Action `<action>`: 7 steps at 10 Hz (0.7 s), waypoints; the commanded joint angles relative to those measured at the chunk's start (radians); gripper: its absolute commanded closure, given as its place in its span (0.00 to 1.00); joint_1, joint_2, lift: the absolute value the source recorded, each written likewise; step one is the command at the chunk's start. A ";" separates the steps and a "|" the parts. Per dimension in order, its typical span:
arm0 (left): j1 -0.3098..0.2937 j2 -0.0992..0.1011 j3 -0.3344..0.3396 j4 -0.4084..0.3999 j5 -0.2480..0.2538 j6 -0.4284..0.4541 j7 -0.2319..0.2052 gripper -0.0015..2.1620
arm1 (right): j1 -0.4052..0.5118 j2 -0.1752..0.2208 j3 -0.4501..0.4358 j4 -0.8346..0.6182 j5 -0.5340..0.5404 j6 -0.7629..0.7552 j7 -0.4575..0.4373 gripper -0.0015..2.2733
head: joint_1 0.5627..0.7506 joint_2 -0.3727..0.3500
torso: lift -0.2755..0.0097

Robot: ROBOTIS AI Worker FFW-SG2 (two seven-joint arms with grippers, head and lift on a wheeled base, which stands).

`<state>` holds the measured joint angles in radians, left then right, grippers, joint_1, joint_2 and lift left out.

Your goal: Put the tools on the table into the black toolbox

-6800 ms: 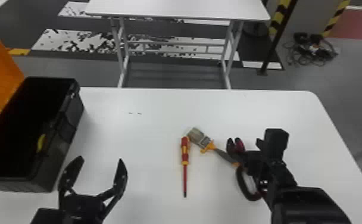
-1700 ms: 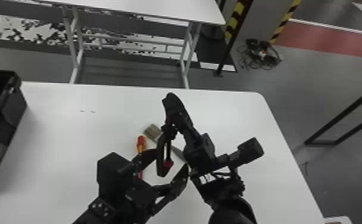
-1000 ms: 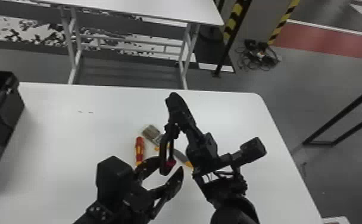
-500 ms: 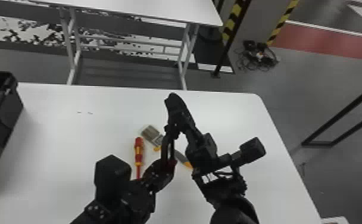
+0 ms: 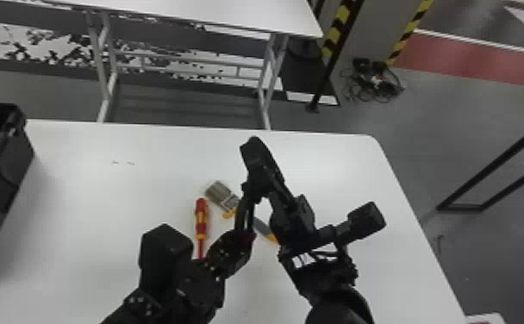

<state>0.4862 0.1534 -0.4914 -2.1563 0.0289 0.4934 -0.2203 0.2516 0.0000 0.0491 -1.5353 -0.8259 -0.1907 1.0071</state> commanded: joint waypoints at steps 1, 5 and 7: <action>0.000 0.000 0.001 0.000 -0.004 0.000 -0.002 0.99 | 0.005 0.001 -0.002 0.000 -0.002 -0.003 -0.002 0.18 | 0.70 0.17 | 0.70; 0.003 0.000 0.002 0.001 -0.015 -0.006 -0.004 0.99 | 0.018 0.001 -0.018 -0.011 -0.019 -0.006 -0.013 0.05 | 0.70 0.16 | 0.70; 0.003 -0.003 0.028 0.004 -0.038 -0.022 0.009 0.99 | 0.048 0.001 -0.069 -0.060 -0.067 0.006 -0.013 0.05 | 0.70 0.14 | 0.70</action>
<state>0.4894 0.1507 -0.4735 -2.1527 -0.0060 0.4767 -0.2110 0.2920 0.0000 -0.0046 -1.5807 -0.8779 -0.1884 0.9945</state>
